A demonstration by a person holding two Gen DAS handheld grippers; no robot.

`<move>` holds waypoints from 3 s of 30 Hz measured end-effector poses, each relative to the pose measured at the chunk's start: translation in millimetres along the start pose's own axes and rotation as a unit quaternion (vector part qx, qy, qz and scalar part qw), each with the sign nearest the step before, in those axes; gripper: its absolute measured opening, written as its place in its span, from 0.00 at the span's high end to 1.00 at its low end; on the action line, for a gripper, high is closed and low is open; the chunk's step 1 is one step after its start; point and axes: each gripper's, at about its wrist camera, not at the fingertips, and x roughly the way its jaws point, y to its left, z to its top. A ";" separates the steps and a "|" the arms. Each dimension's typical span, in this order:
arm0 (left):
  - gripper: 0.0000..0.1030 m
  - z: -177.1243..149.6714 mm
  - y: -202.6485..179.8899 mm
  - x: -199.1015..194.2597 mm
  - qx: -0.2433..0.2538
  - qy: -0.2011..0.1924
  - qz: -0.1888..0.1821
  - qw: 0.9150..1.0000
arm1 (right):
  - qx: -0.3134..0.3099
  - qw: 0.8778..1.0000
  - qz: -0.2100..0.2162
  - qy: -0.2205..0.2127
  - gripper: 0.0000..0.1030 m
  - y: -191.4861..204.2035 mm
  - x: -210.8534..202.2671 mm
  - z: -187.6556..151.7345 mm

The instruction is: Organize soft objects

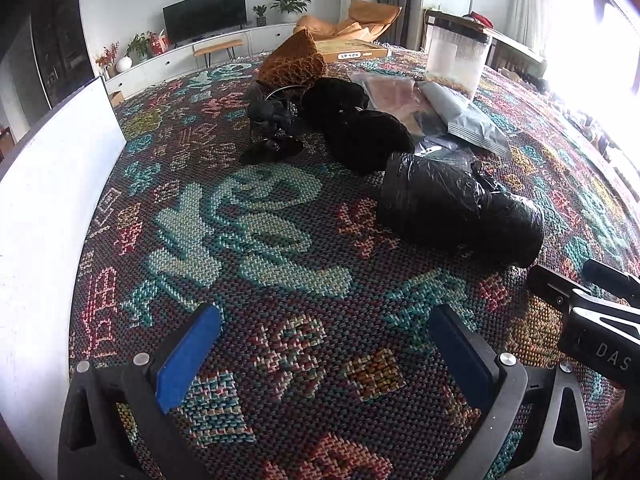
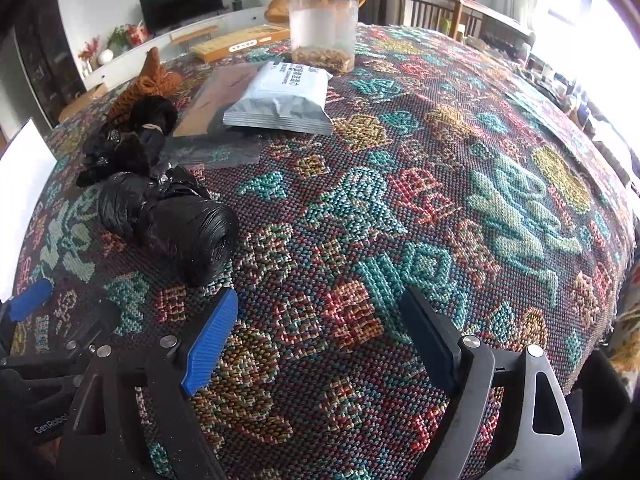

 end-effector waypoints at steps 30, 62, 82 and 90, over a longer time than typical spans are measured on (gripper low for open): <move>0.00 0.5 0.5 0.9 0.000 0.000 0.000 1.000 | -0.001 1.000 -0.003 -0.004 0.12 4.5 0.5 0.1; 0.00 0.5 0.6 1.0 0.001 0.000 0.000 1.000 | -0.001 1.000 -0.003 -0.005 0.12 4.8 1.1 0.2; 0.00 0.5 0.4 1.4 0.001 0.000 0.000 1.000 | -0.001 1.000 -0.004 -0.005 0.12 5.1 1.0 0.1; 0.00 0.6 0.3 1.5 0.001 0.000 0.000 1.000 | -0.001 1.000 -0.004 -0.005 0.12 5.2 1.1 0.0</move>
